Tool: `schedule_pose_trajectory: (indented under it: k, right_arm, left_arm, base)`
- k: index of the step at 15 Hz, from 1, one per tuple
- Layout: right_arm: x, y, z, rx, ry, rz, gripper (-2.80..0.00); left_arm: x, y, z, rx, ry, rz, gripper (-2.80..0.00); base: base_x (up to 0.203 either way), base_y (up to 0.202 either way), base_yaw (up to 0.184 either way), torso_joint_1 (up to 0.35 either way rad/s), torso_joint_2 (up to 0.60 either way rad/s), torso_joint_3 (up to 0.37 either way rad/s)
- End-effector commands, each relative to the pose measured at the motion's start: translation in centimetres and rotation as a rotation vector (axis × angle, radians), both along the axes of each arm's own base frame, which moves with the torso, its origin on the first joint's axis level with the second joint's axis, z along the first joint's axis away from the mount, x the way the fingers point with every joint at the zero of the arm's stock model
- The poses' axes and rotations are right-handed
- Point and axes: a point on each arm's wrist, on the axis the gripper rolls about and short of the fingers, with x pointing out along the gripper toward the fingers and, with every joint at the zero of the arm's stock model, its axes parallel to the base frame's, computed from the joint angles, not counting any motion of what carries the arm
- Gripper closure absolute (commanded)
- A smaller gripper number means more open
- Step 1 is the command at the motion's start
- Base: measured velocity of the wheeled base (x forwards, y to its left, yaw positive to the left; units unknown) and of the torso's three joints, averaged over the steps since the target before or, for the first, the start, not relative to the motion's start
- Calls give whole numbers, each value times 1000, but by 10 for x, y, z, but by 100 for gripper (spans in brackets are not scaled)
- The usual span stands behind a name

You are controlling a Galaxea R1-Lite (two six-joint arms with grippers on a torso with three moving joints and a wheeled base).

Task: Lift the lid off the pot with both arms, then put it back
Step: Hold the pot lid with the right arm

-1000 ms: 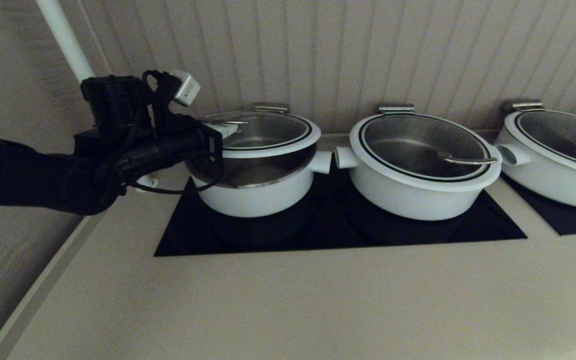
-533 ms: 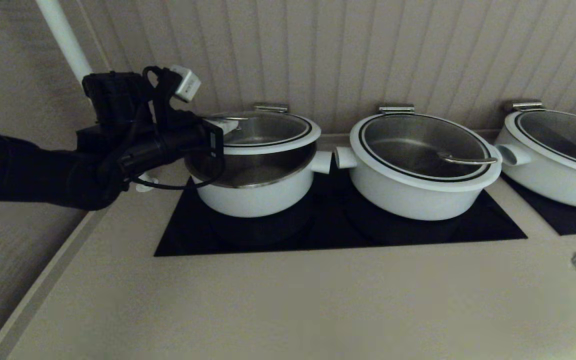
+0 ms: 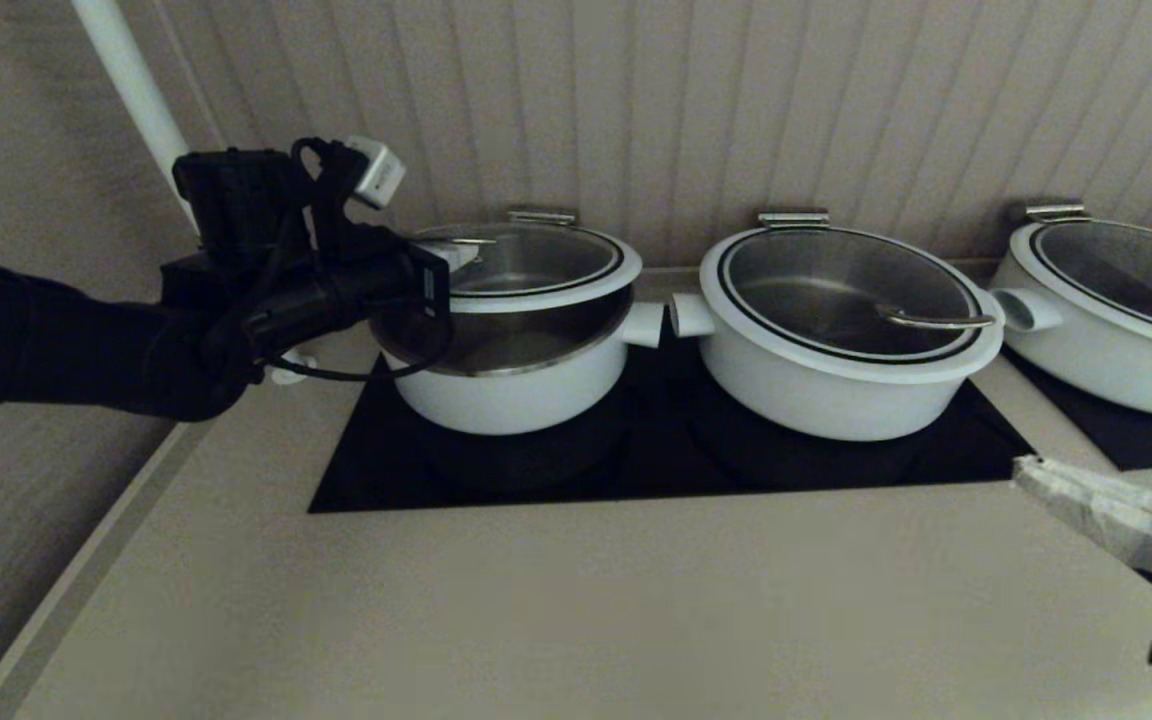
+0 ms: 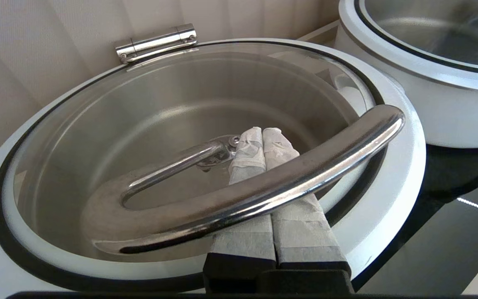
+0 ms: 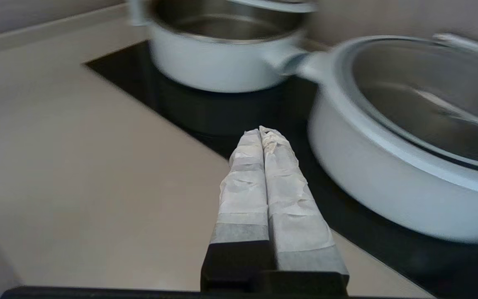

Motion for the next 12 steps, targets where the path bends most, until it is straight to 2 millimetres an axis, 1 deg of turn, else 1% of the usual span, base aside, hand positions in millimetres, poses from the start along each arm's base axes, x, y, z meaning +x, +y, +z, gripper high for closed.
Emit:
schedule_pose_trajectory:
  k: [1,3,7,10,12]
  right_arm:
    - [19,14,-5,-9,46,76,0]
    - [33,24,-4,-7,41,120,0]
    - [62,47,3,-3,31,189,0]
    - [80,63,5,-5,30,230,0]
    - [90,70,6,-7,26,243,0]
  left_arm:
    - [1,0,-1,0,0,-2,0]
    - [2,-1,2,-2,-10,-2,0]
    - [8,-2,8,-9,-36,-2,0]
    - [9,-2,8,-9,-38,-2,0]
    - [9,-2,9,-10,-40,-2,0]
  base:
    - [0,0,0,0,0,0]
    - [0,0,0,0,0,0]
    - [0,0,0,0,0,0]
    - [0,0,0,0,0,0]
    - [0,0,0,0,0,0]
